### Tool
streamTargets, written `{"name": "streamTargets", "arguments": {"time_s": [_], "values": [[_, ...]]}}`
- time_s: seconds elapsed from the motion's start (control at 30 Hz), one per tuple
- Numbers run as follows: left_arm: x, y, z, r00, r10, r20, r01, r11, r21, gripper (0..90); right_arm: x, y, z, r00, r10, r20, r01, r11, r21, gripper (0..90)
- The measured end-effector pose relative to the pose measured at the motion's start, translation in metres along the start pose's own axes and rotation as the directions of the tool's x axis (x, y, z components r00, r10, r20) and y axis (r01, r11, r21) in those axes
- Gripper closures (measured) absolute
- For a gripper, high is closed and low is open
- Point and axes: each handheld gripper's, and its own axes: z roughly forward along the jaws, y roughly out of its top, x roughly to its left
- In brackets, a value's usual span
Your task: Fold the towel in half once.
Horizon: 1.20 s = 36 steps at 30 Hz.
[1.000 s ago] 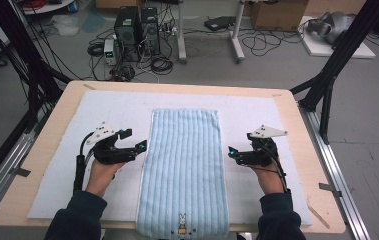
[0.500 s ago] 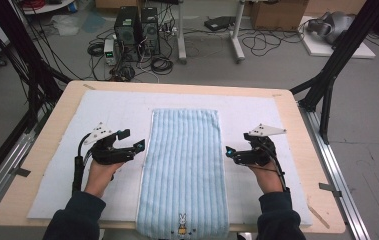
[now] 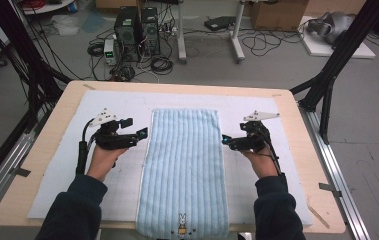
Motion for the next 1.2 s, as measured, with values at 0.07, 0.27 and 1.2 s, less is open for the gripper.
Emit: {"name": "streamTargets", "arguments": {"time_s": [0.07, 0.27, 1.2], "values": [[0.002, 0.003, 0.003, 1.0, -0.002, 0.006, 0.002, 1.0, 0.005, 20.7, -0.002, 0.007, 0.003, 1.0, 0.009, -0.003, -0.009, 1.0, 0.004, 12.1], [0.013, 0.01, 0.016, 0.9998, -0.021, 0.008, 0.021, 0.9996, 0.02, 22.3, -0.009, 0.022, 0.016, 0.9997, 0.022, -0.003, -0.022, 0.999, 0.027, 13.4], [0.046, 0.0, 0.107, 0.992, -0.071, -0.105, 0.092, 0.9733, 0.21, 34.0, -0.032, 0.029, 0.098, 0.9903, 0.09, 0.106, -0.107, 0.98, 0.166, 48.8]]}}
